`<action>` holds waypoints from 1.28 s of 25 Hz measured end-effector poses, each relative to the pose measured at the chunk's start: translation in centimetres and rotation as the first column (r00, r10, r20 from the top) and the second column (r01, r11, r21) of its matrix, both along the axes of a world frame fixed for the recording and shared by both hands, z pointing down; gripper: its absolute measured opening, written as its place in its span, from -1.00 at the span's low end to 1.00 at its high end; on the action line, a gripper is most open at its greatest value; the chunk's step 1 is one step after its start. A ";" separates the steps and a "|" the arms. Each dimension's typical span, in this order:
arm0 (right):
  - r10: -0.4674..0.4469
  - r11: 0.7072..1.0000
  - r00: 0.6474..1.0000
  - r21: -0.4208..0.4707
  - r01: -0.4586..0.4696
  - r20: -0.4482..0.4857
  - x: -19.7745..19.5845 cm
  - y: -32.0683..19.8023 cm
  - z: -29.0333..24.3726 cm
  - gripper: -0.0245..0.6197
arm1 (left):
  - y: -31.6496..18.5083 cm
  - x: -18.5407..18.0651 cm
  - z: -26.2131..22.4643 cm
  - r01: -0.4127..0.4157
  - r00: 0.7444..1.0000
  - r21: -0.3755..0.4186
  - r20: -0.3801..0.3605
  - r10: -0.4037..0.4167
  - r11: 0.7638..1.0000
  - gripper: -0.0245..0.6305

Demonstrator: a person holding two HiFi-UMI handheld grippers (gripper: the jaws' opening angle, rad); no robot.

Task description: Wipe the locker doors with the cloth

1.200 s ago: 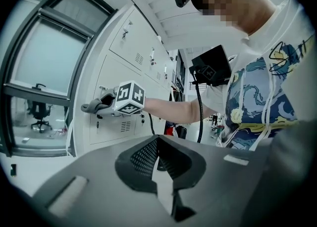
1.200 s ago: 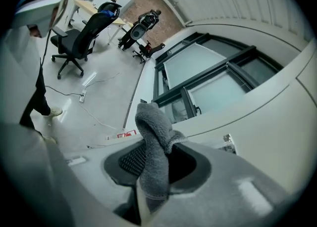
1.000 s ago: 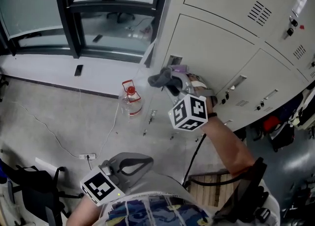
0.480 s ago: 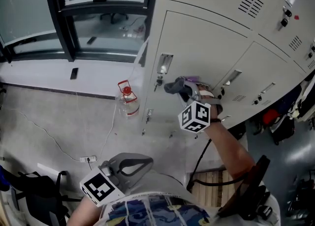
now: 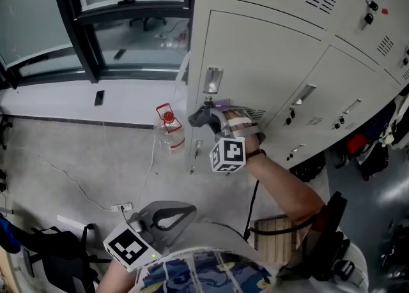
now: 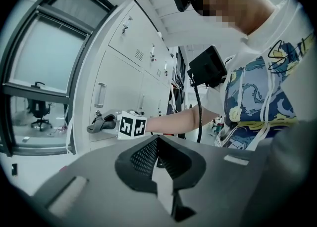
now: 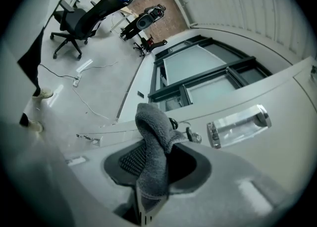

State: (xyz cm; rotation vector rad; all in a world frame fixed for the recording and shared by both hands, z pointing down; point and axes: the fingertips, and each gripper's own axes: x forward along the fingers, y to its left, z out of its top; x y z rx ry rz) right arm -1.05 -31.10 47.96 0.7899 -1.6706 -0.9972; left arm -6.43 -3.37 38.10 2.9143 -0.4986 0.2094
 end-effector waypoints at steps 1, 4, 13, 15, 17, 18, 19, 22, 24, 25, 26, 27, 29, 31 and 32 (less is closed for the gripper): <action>-0.004 1.000 1.000 0.008 0.004 -0.002 -0.3 0.1 0.2 -0.57 | -0.1 -0.2 -0.1 0.005 1.000 -0.001 -0.003 -0.005 1.000 -0.92; 0.002 1.000 1.000 0.031 -0.002 -0.006 -1.1 -0.4 0.3 -0.57 | -0.6 -0.7 -0.3 0.018 1.000 0.001 -0.013 -0.018 1.000 -0.92; -0.016 0.999 0.999 -0.049 0.014 -0.036 -1.7 -0.8 4.2 -0.57 | -1.0 -0.4 -0.1 0.022 1.000 -0.024 -0.010 -0.022 0.999 -0.92; -0.015 0.997 0.999 -0.080 0.013 -0.030 -1.7 -0.8 5.0 -0.57 | -1.1 -0.3 0.0 0.022 1.000 -0.027 -0.008 -0.022 0.999 -0.92; -0.014 0.995 1.000 -0.094 0.011 -0.028 -1.7 -0.9 5.5 -0.57 | -1.2 -0.3 0.1 0.023 1.000 -0.027 -0.004 -0.023 0.999 -0.92; -0.015 0.995 0.999 -0.104 0.012 -0.030 -1.7 -1.0 5.9 -0.57 | -1.2 -0.3 0.1 0.023 1.000 -0.027 -0.001 -0.023 0.999 -0.92; -0.016 0.993 0.999 -0.116 0.013 -0.030 -1.7 -1.0 6.3 -0.57 | -1.2 -0.3 0.1 0.024 1.000 -0.027 0.000 -0.024 0.999 -0.92; -0.021 0.988 0.999 -0.153 0.017 -0.027 -1.8 -1.0 7.2 -0.57 | -1.2 -0.2 0.1 0.026 1.000 -0.029 0.001 -0.026 0.999 -0.92; -0.025 0.981 1.000 -0.192 0.023 -0.007 -2.1 -0.8 7.8 -0.57 | -1.2 -0.2 0.2 0.030 1.000 -0.031 0.003 -0.030 0.999 -0.92; -0.030 0.975 0.999 -0.220 0.032 0.010 -2.3 -0.7 8.2 -0.57 | -1.2 -0.2 0.2 0.033 0.999 -0.030 0.002 -0.033 0.999 -0.92; -0.034 0.969 0.999 -0.246 0.039 0.025 -2.4 -0.5 8.6 -0.57 | -1.3 -0.1 0.2 0.035 0.999 -0.031 0.002 -0.035 0.999 -0.92; -0.035 0.964 0.999 -0.263 0.043 0.034 -2.4 -0.5 8.8 -0.57 | -1.3 -0.1 0.2 0.035 0.999 -0.031 0.003 -0.035 0.999 -0.92; -0.036 0.960 0.999 -0.277 0.044 0.035 -2.4 -0.6 9.1 -0.57 | -1.3 0.0 0.3 0.032 0.999 -0.033 0.008 -0.032 0.999 -0.92; -0.039 0.957 0.998 -0.286 0.048 0.039 -2.4 -0.7 9.4 -0.57 | -1.4 0.2 0.4 0.036 0.999 -0.039 0.009 -0.035 0.999 -0.92; -0.041 0.954 0.998 -0.294 0.052 0.046 -2.4 -0.7 9.5 -0.57 | -1.4 0.3 0.4 0.036 0.999 -0.040 0.009 -0.035 0.999 -0.92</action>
